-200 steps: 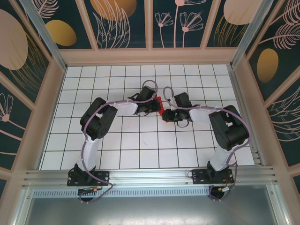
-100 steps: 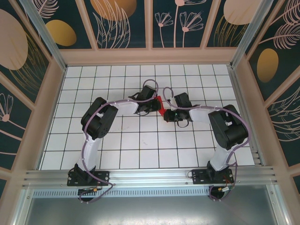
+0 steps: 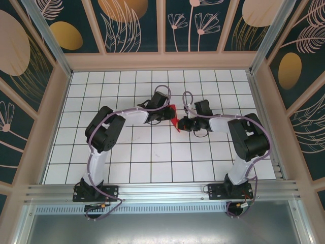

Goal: Fold a paper plane with a square sheet of paper (pick it up from the middle)
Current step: Fold the wing for the fifth time at the center of the table.

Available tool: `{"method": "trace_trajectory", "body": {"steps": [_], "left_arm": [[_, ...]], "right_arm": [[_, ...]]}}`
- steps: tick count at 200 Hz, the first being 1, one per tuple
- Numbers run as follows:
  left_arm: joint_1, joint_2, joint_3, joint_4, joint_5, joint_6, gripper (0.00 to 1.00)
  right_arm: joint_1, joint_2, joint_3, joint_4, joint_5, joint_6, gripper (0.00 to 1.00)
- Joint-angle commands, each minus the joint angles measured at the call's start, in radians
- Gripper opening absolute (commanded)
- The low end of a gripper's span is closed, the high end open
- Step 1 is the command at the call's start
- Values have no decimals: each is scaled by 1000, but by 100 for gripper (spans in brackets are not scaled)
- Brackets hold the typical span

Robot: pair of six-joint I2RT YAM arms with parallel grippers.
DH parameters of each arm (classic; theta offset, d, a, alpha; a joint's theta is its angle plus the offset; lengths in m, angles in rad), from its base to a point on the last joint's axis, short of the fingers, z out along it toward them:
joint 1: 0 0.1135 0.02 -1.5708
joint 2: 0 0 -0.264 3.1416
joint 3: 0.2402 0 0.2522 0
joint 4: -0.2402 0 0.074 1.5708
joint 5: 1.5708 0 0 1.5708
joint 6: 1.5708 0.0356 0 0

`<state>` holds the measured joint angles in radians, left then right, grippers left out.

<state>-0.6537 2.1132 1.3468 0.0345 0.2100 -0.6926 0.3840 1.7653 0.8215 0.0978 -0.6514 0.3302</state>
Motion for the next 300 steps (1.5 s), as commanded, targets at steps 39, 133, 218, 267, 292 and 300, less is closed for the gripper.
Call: {"method": "trace_trajectory", "body": {"steps": [39,133,218,267,292,300], "left_arm": [[6,-116,-135,146,69,-46,25],[-7,-90,-187,181,101,-54,21],[-7,-169,-286,303,98,-76,24],[-9,-144,-299,370,132,-96,24],[-9,-121,-285,372,143,-96,23],[-8,-107,-278,374,149,-96,23]], "right_arm": [[-13,67,-2,21,-72,55,1],[-16,96,5,10,-60,74,2],[-65,71,-58,129,-130,170,2],[-86,63,-83,166,-150,203,2],[-89,65,-84,165,-154,202,2],[-91,67,-84,164,-156,202,2]]}}
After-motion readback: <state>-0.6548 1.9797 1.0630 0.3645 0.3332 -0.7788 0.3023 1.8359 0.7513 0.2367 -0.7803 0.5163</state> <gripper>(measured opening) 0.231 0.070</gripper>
